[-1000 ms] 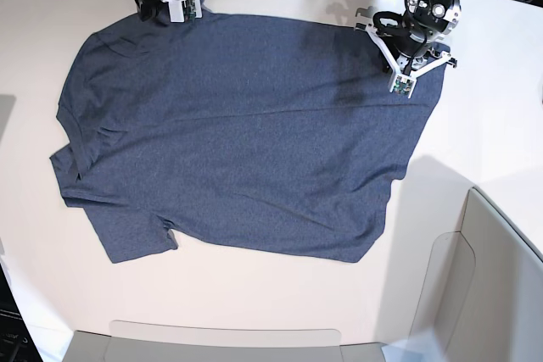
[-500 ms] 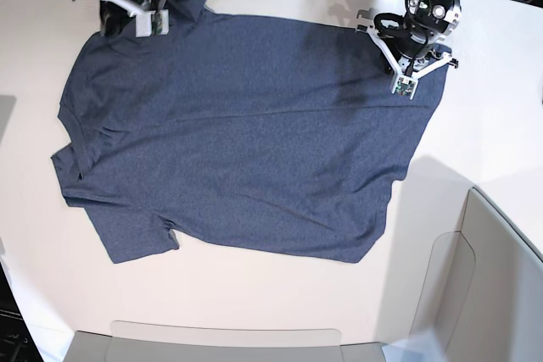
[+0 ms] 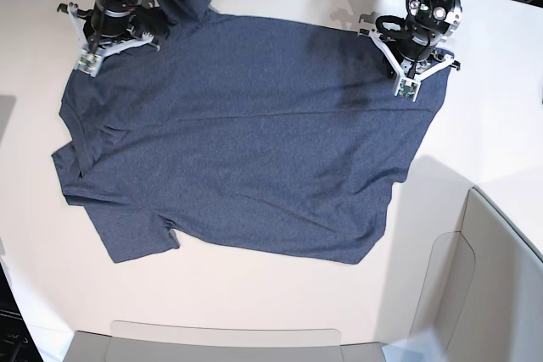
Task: Layout the t-shirt on the table in an organized manner, then fold the t-shirt properly
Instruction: 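Drag the collar edge with the right gripper away from the left gripper, then regrasp the shoulder edges with both grippers and pull them apart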
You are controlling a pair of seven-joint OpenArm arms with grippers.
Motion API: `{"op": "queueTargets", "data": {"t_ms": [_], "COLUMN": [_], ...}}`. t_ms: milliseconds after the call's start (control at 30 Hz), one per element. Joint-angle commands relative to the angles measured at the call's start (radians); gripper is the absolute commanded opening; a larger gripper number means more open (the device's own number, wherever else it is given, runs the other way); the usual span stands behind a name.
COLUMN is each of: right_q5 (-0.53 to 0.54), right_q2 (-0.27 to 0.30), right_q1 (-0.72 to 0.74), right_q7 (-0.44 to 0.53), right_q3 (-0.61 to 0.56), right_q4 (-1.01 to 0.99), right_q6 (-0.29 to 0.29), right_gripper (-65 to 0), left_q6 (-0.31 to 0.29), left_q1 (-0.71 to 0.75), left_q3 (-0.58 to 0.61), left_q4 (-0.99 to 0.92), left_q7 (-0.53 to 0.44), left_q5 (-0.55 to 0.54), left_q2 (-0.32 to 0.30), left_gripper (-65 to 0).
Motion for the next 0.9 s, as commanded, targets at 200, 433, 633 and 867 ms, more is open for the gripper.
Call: {"op": "queueTargets", "data": {"t_ms": [200,433,633,867], "right_q5": [0.572,0.635,0.621,0.348], "right_q2": [0.149,0.163,0.180,0.188], "right_q1": [-0.029,-0.086,-0.107,-0.099], "right_q7": [0.090,0.088,-0.001,-0.013], "right_q3": [0.112,0.170,0.170,0.172], "right_q4": [0.013,-0.011,-0.066,-0.126], "right_q6": [-0.002,0.006,0.136,0.147], "right_gripper": [-65.0,-65.0,-65.0,-65.0], "left_q6": [-0.005,-0.005,-0.005,-0.005], "left_q1": [0.003,-0.013,-0.013,-0.012], "left_q3": [0.003,0.003,0.003,0.003], "left_q4": [-0.038,-0.099,-0.099,-0.098], "left_q7": [0.121,0.118,0.118,0.118], "left_q5": [0.017,0.017,0.015,0.012], "left_q2": [-0.003,-0.003,-0.001,0.002], "left_gripper": [-59.4,-59.5,-59.4,-59.4]}}
